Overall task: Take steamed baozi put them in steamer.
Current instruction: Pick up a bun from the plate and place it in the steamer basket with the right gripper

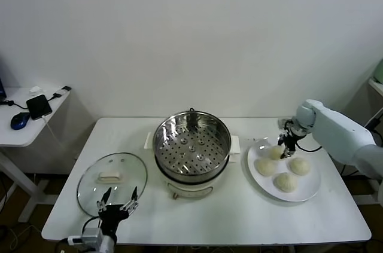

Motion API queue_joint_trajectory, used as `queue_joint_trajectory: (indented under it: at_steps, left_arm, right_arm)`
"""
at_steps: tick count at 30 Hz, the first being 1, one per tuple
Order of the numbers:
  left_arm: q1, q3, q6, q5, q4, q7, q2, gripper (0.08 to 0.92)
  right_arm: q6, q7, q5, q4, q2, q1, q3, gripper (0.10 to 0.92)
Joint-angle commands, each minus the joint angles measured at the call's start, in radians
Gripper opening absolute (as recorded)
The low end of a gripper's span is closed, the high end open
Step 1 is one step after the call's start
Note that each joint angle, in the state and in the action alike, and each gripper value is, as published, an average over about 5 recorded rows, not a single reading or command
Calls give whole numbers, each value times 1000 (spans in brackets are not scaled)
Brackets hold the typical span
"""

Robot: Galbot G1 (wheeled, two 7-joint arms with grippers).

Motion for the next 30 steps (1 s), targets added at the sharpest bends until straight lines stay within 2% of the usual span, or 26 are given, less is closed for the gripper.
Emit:
queue_joint_trajectory:
  at_steps: [1, 4, 8, 11, 14, 17, 21, 26, 30]
  left_arm:
    - [4, 11, -6, 6, -8, 0, 3, 823]
    - [6, 19, -9, 8, -9, 0, 5, 823]
    - [3, 26, -11, 10, -6, 0, 7, 823]
    - [-2, 28, -12, 9, 3, 0, 10, 823]
    - [-6, 27, -12, 6, 7, -1, 13, 823]
    - [-5, 23, -13, 1, 7, -2, 20, 823]
    - [2, 20, -21, 0, 9, -3, 31, 823]
    - [10, 22, -26, 4, 12, -6, 35, 823]
    - [12, 25, -27, 6, 15, -9, 35, 823]
  right_arm:
    - [67, -38, 274, 254, -12, 462, -307, 587]
    - [159, -52, 384, 350, 59, 643, -407, 588]
    - [243, -41, 434, 519, 166, 746, -441, 592]
    - [316, -10, 390, 647, 233, 738, -451, 594]
    - [457, 22, 224, 693, 278, 671, -457, 594]
    - [617, 55, -11, 615, 313, 568, -424, 594]
    - [749, 108, -293, 426, 364, 396, -317, 594]
    - [834, 173, -467, 221, 424, 236, -178, 594]
    - [851, 207, -508, 124, 460, 173, -125, 594]
